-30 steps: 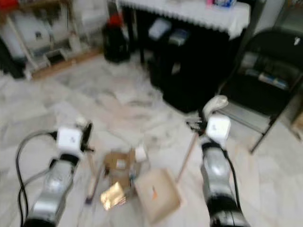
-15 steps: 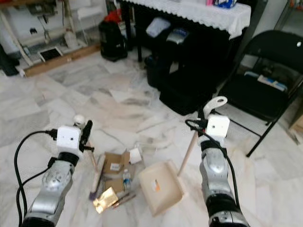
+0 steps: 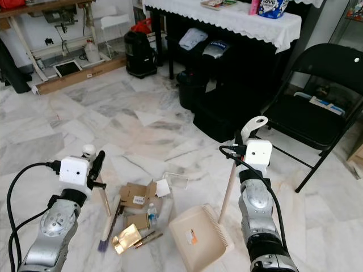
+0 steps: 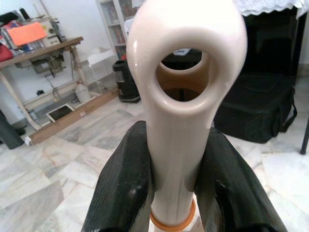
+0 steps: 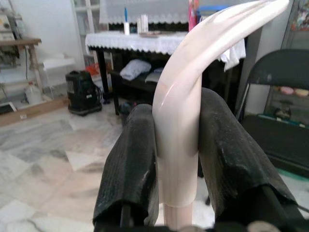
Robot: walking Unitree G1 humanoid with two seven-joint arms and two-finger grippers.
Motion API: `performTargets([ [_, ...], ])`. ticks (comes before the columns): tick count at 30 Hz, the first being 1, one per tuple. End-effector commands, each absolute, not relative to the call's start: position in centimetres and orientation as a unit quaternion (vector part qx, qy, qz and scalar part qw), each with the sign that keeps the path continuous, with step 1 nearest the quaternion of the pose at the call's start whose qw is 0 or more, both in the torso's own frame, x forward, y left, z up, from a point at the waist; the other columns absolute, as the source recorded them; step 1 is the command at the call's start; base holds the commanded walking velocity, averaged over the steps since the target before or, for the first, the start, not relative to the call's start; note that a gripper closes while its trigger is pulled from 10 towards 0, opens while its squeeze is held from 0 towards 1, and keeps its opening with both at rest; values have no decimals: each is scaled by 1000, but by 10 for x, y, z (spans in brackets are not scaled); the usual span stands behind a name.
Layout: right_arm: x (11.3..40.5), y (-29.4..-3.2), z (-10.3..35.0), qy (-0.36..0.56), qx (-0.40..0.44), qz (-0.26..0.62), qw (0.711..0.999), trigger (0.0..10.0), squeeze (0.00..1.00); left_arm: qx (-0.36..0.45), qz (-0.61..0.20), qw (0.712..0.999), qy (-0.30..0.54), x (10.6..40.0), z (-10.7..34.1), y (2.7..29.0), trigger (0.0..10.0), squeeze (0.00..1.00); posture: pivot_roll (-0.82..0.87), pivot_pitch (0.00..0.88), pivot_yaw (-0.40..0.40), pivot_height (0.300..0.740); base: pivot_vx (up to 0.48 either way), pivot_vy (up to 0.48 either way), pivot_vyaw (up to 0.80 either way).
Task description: Sweep floor
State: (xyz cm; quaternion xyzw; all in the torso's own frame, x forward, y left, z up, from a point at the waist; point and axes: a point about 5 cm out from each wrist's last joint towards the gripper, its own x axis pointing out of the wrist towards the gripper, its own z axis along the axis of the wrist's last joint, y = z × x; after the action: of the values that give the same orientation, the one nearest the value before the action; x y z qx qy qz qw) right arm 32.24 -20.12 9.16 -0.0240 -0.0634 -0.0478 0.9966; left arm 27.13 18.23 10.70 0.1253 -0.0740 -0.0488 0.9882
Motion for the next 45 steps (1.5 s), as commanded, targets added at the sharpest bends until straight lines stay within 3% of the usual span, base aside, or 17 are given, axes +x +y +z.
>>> performTargets([
  [1, 320, -206, 91, -68, -31, -57, 996, 10000, 0, 136, -51, 985, -95, 270, 120, 187, 10000, 0, 83, 35, 11, 740, 0, 0, 0],
  [17, 308, -213, 62, -7, -62, -98, 993, 10000, 0, 146, -109, 982, -52, 251, 123, 194, 10000, 0, 95, 17, 9, 740, 0, 0, 0],
  [27, 309, -213, 67, -32, -76, -119, 990, 10000, 0, 112, -179, 977, -8, 250, 127, 189, 10000, 0, 109, 15, 2, 740, 0, 0, 0],
  [33, 311, -219, 73, -47, -67, -132, 988, 10000, 0, 105, -190, 976, 0, 254, 129, 189, 10000, 0, 105, 31, 7, 740, 0, 0, 0],
  [39, 310, -206, 64, -34, -108, -98, 989, 10000, 0, 97, -201, 975, 8, 258, 131, 184, 10000, 0, 108, 43, 9, 740, 0, 0, 0],
  [45, 309, -200, 59, -23, -100, -103, 989, 10000, 0, 117, -159, 980, -17, 263, 142, 193, 10000, 0, 122, 58, 11, 740, 0, 0, 0],
])
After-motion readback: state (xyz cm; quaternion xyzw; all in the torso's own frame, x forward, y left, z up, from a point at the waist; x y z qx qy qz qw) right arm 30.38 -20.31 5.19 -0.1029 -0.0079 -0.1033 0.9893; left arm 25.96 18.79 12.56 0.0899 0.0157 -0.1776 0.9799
